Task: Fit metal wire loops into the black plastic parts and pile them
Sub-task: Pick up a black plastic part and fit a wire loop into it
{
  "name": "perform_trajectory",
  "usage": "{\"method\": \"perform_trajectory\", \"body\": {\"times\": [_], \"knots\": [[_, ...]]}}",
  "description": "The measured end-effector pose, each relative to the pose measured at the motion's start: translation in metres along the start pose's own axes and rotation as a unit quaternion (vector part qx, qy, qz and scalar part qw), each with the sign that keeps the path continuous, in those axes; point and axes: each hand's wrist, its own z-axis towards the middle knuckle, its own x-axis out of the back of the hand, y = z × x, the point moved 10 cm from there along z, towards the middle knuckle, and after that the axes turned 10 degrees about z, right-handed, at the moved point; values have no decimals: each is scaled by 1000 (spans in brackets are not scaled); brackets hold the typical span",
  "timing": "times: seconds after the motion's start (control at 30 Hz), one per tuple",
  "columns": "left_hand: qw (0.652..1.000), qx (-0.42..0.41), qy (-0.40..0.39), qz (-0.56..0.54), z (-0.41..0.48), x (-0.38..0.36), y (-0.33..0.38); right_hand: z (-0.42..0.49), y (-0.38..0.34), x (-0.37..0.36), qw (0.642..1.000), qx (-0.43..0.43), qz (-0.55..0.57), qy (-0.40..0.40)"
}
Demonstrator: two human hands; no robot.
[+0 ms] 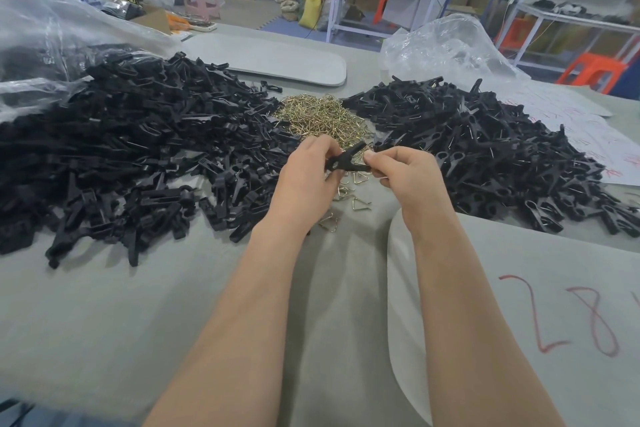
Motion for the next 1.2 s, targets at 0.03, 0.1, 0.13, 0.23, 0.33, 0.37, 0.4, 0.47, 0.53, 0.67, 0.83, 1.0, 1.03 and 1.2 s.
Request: {"method": "perform_trajectory", "body": {"times": [0.03, 0.1, 0.13, 0.23, 0.33, 0.37, 0.4, 0.47, 0.53, 0.67, 0.83, 1.0, 1.03, 1.2], "knots": [[1000, -4, 2, 5, 0, 0, 1, 0, 0, 0, 1000, -1, -1, 1], [1000, -9, 4, 10, 0, 0, 2, 0, 0, 2, 1000, -4, -1, 5], [1000, -8, 3, 9, 0, 0, 2, 0, 0, 3, 1000, -7, 1, 7], [1000, 2, 2, -4, 0, 1, -1, 0, -2, 4, 1000, -1, -3, 9], [1000, 7, -1, -13, 0, 0, -1, -1, -5, 4, 1000, 15, -22, 13], [1000, 8, -2, -17, 0, 0, -1, -1, -6, 4, 999, 19, -26, 16], [1000, 9, -3, -20, 0, 0, -1, -1, -6, 5, 999, 22, -28, 20], [1000, 9, -4, -25, 0, 0, -1, 0, -6, 7, 998, 28, -39, 27], [1000, 8, -5, -26, 0, 0, 0, 0, -7, 8, 997, 37, -55, 34], [999, 12, -2, -34, -1, 0, 0, 2, -11, 9, 994, 61, -79, 45], [1000, 4, -10, -24, -2, 0, 3, 0, -10, 0, 993, 68, -97, 28], [995, 16, -47, -88, -3, -1, 4, -2, 17, -9, 986, -106, 101, -81], [992, 14, -61, -105, -3, -2, 6, -6, 25, -15, 960, -170, 187, -121], [984, -23, -76, -158, -6, 2, 22, -29, 36, -43, 879, -258, 292, -275]]}}
